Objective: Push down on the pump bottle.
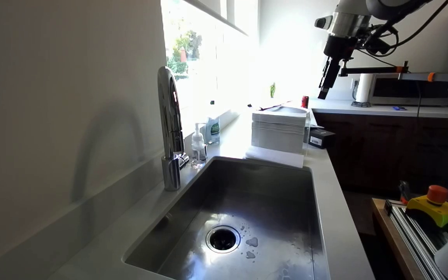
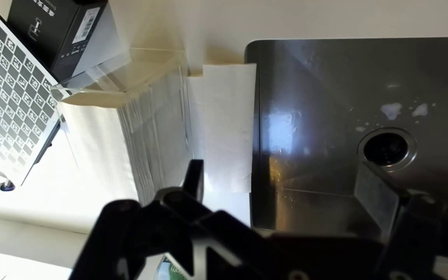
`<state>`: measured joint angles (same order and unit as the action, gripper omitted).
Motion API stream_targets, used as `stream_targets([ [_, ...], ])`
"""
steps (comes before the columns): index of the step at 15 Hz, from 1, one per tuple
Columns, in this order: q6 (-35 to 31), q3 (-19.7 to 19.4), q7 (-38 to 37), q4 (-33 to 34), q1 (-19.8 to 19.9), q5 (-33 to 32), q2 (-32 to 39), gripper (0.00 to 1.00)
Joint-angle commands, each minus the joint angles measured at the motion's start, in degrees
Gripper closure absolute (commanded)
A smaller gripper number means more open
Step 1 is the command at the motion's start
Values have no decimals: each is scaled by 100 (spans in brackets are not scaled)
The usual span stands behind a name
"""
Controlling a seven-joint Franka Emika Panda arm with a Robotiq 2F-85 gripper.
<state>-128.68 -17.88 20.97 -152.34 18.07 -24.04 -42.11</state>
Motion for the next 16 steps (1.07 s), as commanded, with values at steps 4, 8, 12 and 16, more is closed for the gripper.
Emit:
stream_targets([
  [4,22,1,0,13,-7,4,-3,0],
  [8,-435,-109,-114,94,37,-16,197,0],
  [12,-1250,-444,-60,211,-150,371,657,0],
  [16,-1767,-701,164,261,-525,1113,1150,0],
])
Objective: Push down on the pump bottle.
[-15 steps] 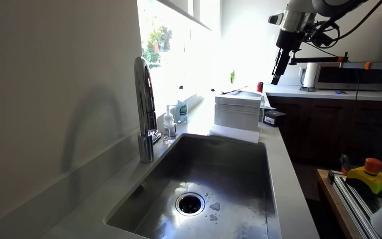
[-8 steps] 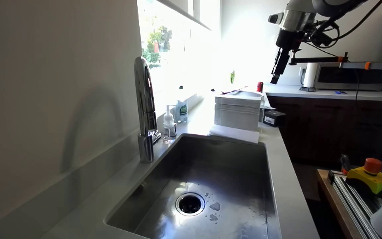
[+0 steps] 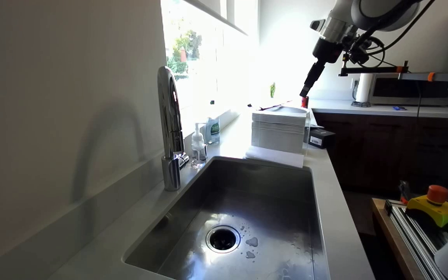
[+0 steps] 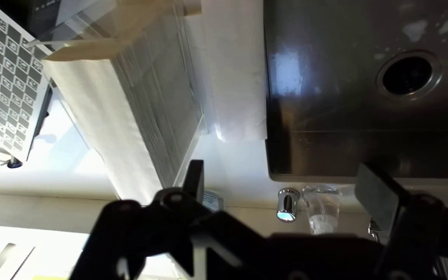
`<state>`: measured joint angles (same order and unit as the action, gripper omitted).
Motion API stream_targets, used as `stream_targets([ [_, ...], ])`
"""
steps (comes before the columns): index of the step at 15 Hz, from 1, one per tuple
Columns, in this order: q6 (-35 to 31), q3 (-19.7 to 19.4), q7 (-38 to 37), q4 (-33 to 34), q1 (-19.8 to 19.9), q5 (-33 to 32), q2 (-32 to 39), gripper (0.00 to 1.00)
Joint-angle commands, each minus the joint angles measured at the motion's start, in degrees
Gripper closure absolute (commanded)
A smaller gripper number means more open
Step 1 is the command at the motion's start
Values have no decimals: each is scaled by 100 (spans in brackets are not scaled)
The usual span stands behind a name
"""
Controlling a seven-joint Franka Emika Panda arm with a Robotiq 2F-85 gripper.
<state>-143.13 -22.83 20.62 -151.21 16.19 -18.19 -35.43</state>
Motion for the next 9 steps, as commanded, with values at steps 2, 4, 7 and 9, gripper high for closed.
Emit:
stream_targets([
  [2,-526,-276,378,179,-567,886,716,0],
  [4,-679,-341,588,264,-799,1201,958,0],
  [7,-912,-372,833,422,-996,1474,1312,0],
  [9,-989,-388,959,532,-1084,1637,1533,0],
])
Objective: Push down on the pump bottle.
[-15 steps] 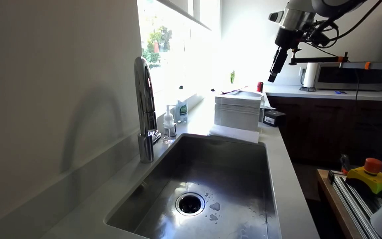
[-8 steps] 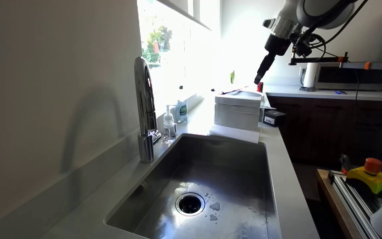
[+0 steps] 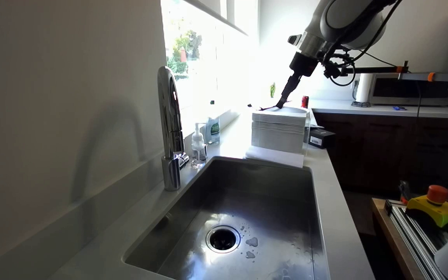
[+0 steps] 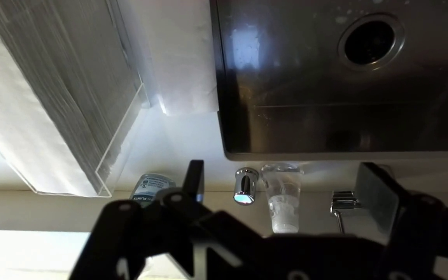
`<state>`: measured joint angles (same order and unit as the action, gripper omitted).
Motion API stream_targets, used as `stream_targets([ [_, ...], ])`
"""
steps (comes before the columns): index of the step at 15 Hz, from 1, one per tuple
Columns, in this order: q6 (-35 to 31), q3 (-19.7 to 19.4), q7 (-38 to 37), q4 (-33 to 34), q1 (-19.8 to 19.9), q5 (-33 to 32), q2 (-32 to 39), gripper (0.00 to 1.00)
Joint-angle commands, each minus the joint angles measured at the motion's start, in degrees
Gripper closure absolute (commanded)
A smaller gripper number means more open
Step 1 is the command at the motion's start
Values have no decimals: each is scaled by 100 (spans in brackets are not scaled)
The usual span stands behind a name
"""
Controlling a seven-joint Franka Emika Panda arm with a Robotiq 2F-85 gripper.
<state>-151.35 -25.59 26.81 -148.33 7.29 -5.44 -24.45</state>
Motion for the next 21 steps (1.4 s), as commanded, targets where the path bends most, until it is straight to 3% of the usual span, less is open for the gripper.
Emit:
stream_targets([
  [1,-86,-42,309,328,-122,300,558,0],
  [2,-34,103,165,122,40,195,233,0],
  [6,-33,123,190,281,50,204,492,0],
  [9,-301,248,-293,465,235,131,957,0],
  [14,-384,182,64,1192,-232,1234,1958,0],
  [17,-211,436,338,1834,-212,1923,2564,0],
  [18,-205,320,373,2063,-360,2002,2771,0],
  [21,-55,464,610,2713,-287,2266,3298,0],
])
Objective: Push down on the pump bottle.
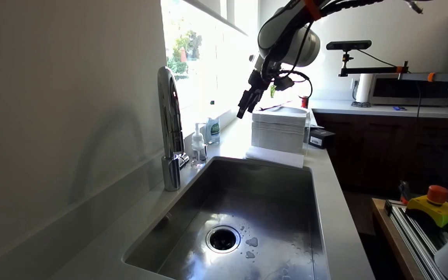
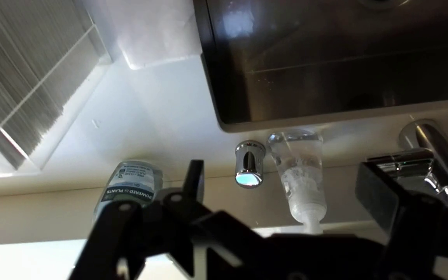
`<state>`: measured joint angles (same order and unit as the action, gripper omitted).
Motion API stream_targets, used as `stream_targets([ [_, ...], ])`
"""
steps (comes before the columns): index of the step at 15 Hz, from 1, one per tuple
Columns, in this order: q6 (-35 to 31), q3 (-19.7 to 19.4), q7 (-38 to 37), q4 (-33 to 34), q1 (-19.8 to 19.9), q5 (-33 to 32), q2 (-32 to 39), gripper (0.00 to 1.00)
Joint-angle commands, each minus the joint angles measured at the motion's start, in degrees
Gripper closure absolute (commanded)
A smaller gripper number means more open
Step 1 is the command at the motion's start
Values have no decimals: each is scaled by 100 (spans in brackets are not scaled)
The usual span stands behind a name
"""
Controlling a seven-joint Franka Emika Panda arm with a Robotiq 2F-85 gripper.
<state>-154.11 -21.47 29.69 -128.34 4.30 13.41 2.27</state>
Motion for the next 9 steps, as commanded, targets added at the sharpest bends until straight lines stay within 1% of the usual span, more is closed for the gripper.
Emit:
stream_targets([
  [1,277,104,397,922,37,455,790,0],
  [3,347,213,508,1275,67,594,1079,0],
  [4,337,757,452,1426,544,496,1194,0],
  [7,409,1229,405,1855,826,392,1502,0],
  [9,428,1466,334,2083,967,293,1667,0],
])
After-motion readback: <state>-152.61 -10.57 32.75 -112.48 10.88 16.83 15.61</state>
